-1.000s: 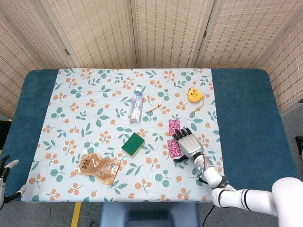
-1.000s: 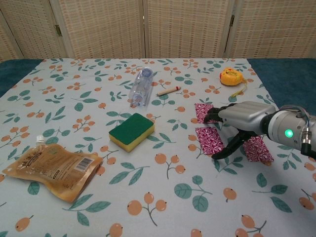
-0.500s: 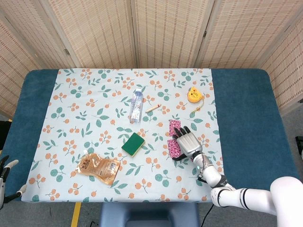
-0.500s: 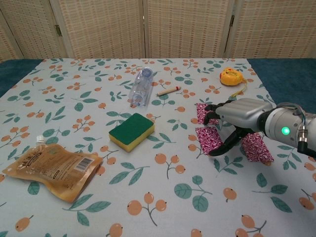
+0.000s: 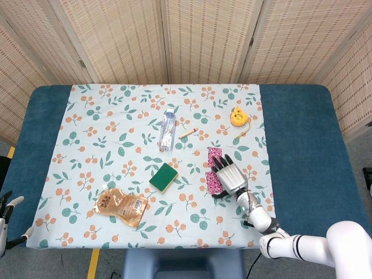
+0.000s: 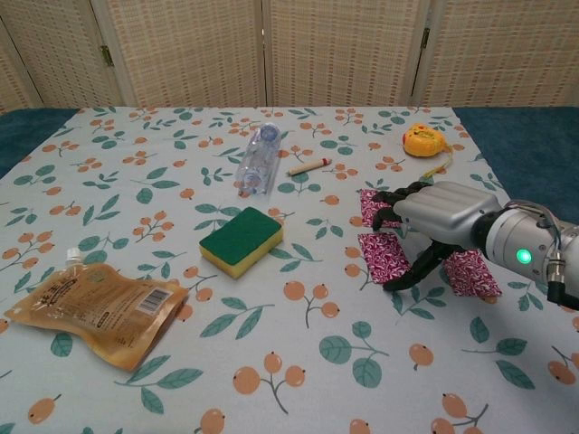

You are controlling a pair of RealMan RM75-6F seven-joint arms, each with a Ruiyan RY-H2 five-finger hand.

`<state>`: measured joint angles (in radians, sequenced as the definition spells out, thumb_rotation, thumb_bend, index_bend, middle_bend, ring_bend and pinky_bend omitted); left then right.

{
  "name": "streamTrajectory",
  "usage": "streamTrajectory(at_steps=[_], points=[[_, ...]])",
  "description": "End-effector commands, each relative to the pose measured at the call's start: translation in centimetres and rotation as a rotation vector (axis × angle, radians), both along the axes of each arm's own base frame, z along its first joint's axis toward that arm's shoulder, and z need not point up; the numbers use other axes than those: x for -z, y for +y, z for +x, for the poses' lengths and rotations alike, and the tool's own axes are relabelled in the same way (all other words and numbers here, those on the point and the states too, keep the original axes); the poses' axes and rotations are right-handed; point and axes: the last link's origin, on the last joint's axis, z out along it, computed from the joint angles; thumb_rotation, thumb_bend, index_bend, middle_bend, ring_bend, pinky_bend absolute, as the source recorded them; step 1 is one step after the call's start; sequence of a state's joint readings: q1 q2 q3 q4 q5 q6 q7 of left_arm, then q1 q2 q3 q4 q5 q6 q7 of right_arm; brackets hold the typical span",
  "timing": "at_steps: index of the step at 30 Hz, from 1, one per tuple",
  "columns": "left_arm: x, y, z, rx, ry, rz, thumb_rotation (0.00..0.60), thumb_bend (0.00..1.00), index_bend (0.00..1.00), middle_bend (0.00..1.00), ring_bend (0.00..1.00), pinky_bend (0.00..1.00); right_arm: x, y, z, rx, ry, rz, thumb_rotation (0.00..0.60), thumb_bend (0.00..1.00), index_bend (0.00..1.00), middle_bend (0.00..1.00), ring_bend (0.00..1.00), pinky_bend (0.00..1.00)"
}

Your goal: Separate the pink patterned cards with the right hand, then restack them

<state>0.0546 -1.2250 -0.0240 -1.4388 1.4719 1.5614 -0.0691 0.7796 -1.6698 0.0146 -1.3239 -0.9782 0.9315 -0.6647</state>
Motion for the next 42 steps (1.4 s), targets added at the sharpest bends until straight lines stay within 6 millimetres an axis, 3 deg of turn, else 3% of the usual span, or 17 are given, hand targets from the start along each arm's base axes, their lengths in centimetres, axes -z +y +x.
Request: streamTrajectory(at_steps=[1, 8, 19, 33, 42], points=[[-0.05, 0.02, -0.01, 0.001, -0.001, 0.003, 0.6, 0.25, 0.22, 0.1, 0.13, 0.0, 0.09, -0.05, -0.03, -0.004, -0.004, -0.004, 0.303, 0.18, 0.19, 0.01, 0.0, 0.0], [-0.02, 0.06, -0.04, 0.0, -0.001, 0.003, 0.6, 0.25, 0.22, 0.1, 0.13, 0.0, -0.13, -0.23, -0.08, -0.01, -0.019, -0.015, 0.365, 0.18, 0.22, 0.02, 0.0, 0.0], [-0.04, 0.07, -0.06, -0.002, 0.0, 0.004, 0.6, 0.25, 0.21, 0.1, 0.13, 0.0, -0.05, -0.44, -0.12, -0.01, -0.011, -0.008, 0.399, 0.18, 0.22, 0.02, 0.0, 0.0], [-0.11, -0.01, -0.1, -0.003, 0.0, 0.007, 0.6, 0.25, 0.21, 0.1, 0.13, 0.0, -0.34, -0.3, -0.2, 0.001, -0.032, 0.0, 0.419, 0.2, 0.32, 0.06, 0.0, 0.0], [-0.14, -0.08, -0.2, -0.004, -0.001, 0.007, 0.6, 0.25, 0.21, 0.1, 0.13, 0.0, -0.86, -0.19, -0.14, 0.014, -0.066, -0.01, 0.429, 0.2, 0.34, 0.07, 0.0, 0.0]])
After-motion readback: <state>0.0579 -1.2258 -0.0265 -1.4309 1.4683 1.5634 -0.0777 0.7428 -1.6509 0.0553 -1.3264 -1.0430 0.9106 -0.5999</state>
